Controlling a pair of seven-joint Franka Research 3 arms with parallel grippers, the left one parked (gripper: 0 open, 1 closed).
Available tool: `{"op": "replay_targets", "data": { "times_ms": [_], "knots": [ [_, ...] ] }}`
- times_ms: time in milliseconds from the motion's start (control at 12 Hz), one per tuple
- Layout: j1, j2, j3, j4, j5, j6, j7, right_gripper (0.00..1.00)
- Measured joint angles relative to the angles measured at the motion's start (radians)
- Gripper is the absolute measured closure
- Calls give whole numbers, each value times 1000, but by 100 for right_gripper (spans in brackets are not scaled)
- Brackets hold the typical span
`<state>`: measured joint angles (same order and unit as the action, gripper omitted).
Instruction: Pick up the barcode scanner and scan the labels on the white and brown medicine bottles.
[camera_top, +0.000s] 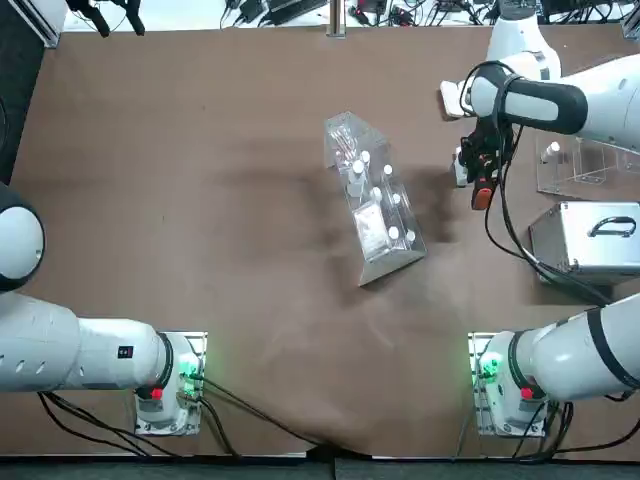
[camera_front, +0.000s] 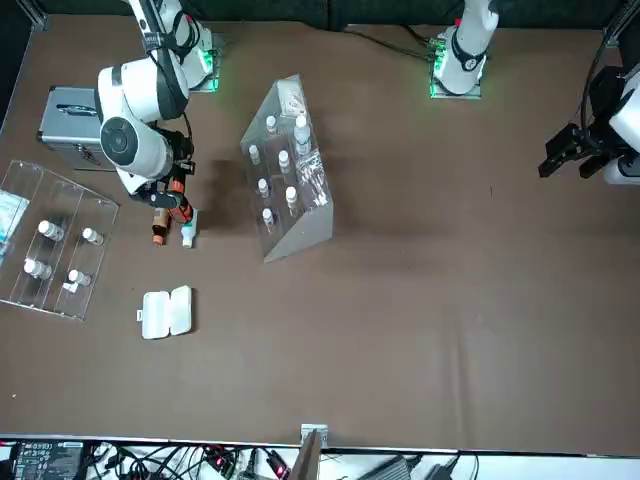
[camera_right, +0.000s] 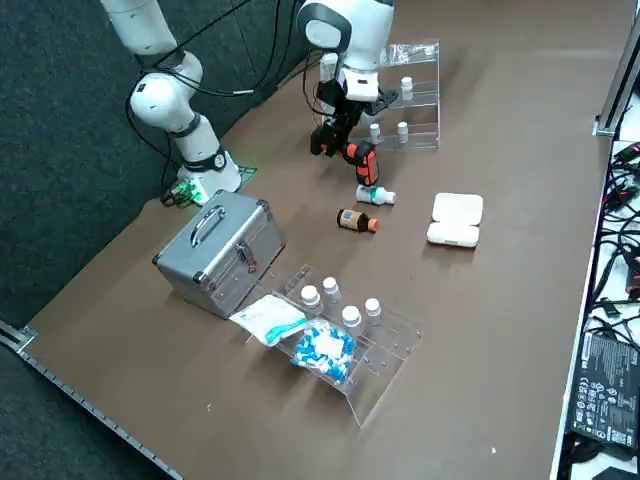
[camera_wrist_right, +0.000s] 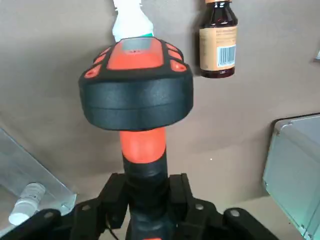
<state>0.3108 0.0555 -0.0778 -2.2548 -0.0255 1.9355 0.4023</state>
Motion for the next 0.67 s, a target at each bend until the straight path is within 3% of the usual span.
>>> {"op": "replay_targets", "data": {
  "times_ms": [667],
  "knots": [
    [-37,-46,-1,16,-1,-49,-141,57]
  ]
}}
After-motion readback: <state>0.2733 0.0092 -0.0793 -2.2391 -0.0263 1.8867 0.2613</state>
